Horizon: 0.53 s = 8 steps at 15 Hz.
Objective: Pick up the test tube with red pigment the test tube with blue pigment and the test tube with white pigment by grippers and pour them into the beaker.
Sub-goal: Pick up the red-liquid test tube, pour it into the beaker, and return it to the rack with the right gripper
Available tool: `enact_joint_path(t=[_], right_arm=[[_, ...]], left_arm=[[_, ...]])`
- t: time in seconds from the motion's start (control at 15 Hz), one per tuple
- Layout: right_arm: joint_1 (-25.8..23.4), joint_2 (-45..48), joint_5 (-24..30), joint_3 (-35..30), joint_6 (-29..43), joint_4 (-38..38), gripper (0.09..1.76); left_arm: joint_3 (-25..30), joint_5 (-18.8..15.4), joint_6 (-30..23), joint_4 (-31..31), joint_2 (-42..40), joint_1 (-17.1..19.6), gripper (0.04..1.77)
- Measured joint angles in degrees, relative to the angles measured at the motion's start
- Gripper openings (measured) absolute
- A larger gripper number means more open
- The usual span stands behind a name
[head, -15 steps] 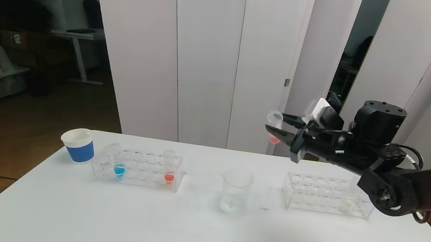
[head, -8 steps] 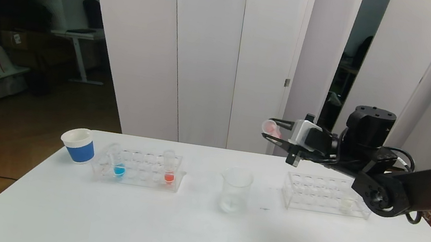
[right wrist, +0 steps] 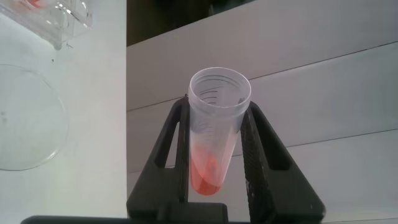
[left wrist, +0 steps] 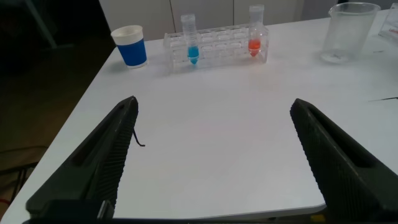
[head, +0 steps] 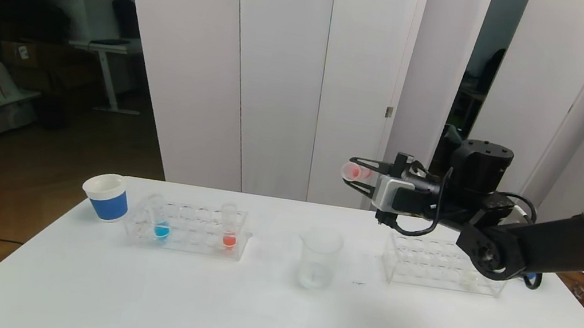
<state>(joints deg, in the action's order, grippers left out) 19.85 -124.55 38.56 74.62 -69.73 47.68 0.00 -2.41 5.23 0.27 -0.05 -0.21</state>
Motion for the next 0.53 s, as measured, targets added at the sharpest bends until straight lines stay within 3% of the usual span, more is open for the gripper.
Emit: enact_joint_path(t=[0.53], right_arm=[[-0.34, -2.84, 4.33, 2.85, -9.35, -0.52, 0.58]], left_arm=[[0.0, 0.05, -0.05, -0.02, 0.0, 0.05, 1.75]])
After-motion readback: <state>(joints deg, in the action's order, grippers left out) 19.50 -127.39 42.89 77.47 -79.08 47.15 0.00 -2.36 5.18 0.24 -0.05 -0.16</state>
